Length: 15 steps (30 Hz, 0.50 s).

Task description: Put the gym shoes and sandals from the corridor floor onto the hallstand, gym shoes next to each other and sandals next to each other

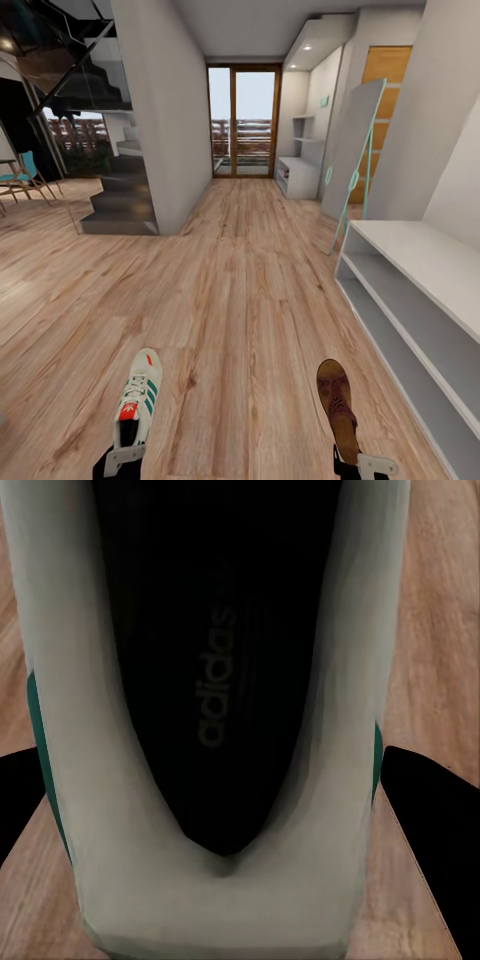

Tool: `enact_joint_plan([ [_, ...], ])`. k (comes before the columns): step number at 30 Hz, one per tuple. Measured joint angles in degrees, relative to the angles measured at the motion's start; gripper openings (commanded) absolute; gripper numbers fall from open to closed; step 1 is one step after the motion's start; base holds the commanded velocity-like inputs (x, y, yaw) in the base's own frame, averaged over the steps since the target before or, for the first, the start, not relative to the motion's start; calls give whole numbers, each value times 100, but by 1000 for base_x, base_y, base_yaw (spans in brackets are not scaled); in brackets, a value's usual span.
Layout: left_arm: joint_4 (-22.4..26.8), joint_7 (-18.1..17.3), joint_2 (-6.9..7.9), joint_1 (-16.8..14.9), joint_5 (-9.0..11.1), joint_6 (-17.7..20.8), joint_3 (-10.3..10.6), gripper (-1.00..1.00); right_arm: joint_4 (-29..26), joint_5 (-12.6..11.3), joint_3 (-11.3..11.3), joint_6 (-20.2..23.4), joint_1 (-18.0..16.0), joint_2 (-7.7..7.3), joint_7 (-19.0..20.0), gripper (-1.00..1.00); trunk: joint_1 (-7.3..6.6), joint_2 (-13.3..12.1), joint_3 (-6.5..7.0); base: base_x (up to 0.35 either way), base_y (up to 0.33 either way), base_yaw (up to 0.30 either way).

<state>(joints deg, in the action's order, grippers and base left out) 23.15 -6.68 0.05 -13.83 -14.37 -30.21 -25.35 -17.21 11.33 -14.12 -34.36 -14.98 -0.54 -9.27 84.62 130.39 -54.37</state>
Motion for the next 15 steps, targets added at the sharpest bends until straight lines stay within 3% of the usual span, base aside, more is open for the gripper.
enact_joint_plan([
  [15,-1,0,-10,0,1,0,0,-100,2,0,0,-2,0,0,-2,-100,0,0,0,338,0,0],
])
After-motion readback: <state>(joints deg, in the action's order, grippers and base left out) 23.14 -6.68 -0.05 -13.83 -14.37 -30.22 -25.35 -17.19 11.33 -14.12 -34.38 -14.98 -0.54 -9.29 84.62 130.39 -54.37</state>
